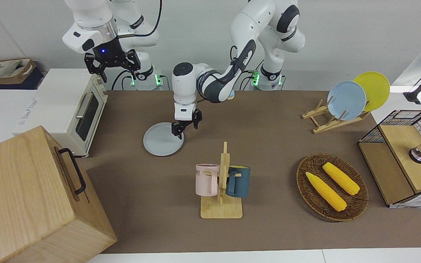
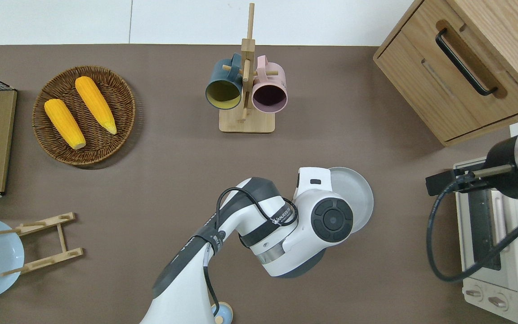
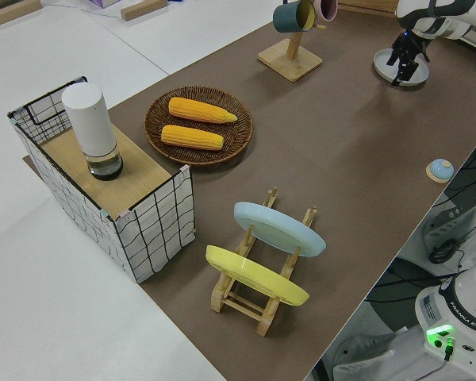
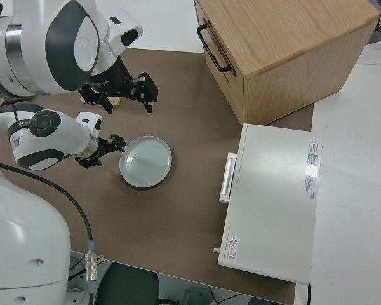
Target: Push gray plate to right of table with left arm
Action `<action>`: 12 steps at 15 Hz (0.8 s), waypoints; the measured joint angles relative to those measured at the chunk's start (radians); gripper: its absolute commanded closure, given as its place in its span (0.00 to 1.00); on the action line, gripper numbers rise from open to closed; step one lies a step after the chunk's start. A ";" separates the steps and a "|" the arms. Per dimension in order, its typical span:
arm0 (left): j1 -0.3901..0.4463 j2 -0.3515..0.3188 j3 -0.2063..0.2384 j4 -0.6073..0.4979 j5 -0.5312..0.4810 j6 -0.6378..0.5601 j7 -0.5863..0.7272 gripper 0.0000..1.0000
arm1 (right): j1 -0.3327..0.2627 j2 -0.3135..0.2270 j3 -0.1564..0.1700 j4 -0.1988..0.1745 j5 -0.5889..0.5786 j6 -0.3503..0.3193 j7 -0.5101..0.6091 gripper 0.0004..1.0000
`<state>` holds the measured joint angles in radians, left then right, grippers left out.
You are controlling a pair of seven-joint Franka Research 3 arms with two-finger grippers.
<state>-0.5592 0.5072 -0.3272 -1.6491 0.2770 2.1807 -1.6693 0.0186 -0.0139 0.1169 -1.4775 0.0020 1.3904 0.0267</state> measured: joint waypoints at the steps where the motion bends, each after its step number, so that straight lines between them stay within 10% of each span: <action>1: 0.013 -0.007 -0.002 0.015 0.000 -0.048 0.018 0.01 | 0.000 0.000 0.000 0.000 0.000 0.000 0.000 0.02; 12: 0.270 -0.173 -0.007 0.094 -0.171 -0.350 0.606 0.01 | 0.000 0.000 0.000 0.000 0.000 0.000 0.000 0.02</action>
<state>-0.2890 0.3342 -0.3345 -1.5548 0.1058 1.8309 -1.0631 0.0186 -0.0139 0.1170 -1.4775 0.0021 1.3904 0.0267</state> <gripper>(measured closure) 0.004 0.013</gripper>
